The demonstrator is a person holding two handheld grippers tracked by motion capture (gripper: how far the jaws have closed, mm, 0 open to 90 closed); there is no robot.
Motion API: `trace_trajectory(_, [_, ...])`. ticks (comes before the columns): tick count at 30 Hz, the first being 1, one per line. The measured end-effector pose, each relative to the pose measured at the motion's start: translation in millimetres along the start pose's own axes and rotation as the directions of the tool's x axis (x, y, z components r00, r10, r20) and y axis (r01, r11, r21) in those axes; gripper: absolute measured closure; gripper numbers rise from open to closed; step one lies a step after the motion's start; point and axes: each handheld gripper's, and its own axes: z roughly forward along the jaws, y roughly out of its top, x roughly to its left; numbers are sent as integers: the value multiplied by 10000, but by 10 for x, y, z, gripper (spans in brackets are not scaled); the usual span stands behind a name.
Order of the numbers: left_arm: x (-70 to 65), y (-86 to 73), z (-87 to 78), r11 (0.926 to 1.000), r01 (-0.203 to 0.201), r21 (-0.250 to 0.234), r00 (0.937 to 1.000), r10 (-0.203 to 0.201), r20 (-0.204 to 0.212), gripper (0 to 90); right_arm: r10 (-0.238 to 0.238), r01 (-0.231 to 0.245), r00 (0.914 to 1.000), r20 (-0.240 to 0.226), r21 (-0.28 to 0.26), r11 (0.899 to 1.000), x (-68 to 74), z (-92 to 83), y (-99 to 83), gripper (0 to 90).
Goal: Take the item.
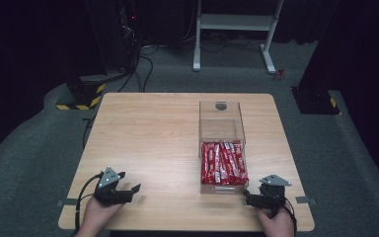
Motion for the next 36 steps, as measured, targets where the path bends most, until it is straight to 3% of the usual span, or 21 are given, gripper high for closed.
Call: trace_trajectory(36, [-452,225,112,9957,-731,-574,9924,784,953,219,-3,3,10000,1,-3,10000,0,0,0,92])
